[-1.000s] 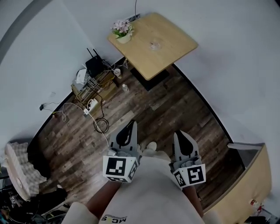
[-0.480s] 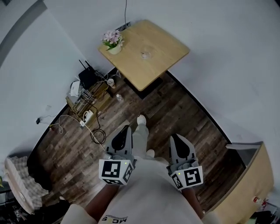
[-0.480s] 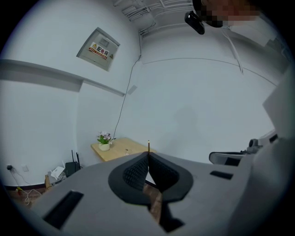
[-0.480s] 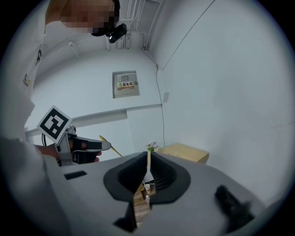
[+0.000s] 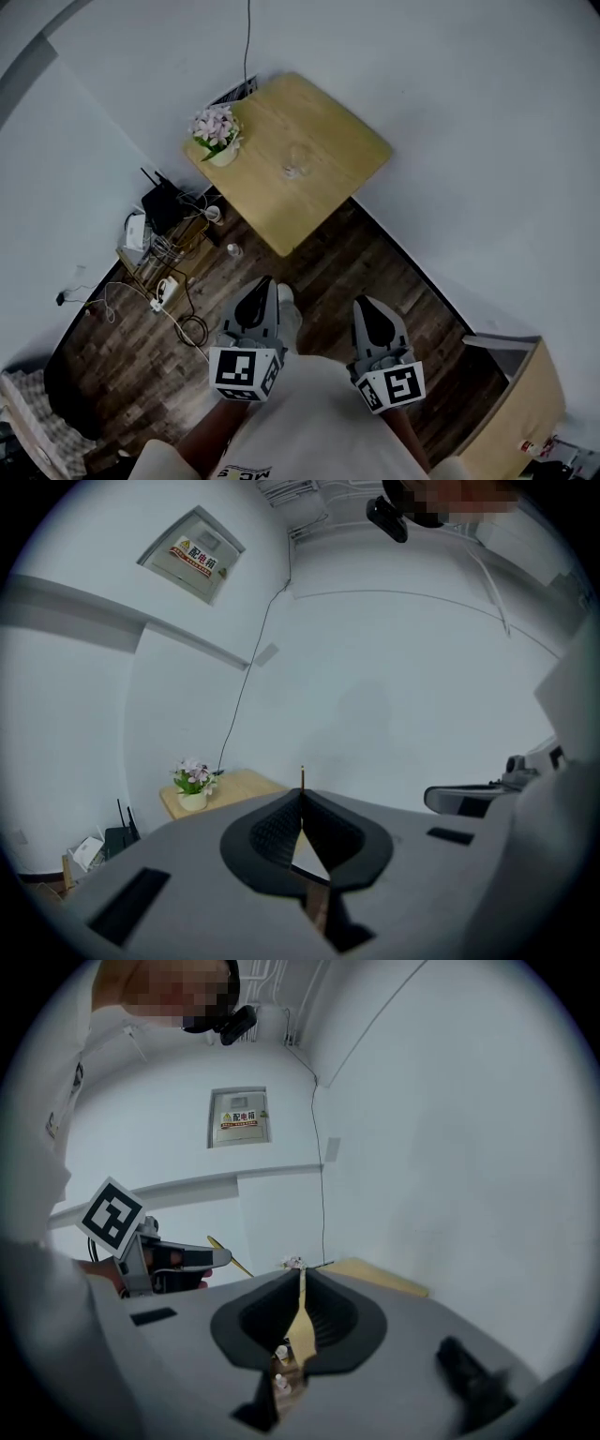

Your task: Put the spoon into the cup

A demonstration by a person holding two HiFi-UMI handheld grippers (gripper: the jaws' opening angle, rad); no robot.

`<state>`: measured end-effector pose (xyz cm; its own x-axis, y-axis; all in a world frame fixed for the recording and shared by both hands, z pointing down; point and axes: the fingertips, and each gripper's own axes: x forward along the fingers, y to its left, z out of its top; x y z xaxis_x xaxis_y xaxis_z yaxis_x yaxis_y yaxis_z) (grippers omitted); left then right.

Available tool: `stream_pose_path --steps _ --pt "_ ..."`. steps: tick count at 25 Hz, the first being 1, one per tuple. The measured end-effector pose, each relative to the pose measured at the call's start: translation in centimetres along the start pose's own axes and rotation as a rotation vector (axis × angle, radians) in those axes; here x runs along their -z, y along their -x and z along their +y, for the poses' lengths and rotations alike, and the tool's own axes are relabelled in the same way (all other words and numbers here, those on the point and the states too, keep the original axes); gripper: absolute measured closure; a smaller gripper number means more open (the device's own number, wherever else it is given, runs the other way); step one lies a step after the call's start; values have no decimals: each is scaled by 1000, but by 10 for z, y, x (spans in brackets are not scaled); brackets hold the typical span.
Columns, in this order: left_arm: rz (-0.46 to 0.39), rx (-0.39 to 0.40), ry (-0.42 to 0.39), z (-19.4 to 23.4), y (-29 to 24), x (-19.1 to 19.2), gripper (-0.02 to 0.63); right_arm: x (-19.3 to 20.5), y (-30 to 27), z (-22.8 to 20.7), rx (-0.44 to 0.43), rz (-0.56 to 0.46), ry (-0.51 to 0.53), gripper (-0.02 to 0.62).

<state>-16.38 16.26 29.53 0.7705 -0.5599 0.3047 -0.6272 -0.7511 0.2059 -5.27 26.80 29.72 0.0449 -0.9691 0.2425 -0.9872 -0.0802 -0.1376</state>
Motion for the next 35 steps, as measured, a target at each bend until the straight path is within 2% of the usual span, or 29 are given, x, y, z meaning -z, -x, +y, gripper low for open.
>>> stream_pose_path --steps 7,10,16,25,35 --pt "-30 -15 15 73 -84 -51 592 -42 -106 -30 31 11 23 560" --pt "-31 -26 38 100 -107 -62 593 -51 -145 -32 21 25 37 560" --pt "-34 -38 90 128 -145 -68 593 -55 -196 -32 -22 81 63 560" --pt "-14 -141 143 140 -184 -66 592 -57 -250 -54 -147 125 104 560" --pt "57 -255 150 130 -261 -57 592 -61 -317 -116 -331 165 113 560"
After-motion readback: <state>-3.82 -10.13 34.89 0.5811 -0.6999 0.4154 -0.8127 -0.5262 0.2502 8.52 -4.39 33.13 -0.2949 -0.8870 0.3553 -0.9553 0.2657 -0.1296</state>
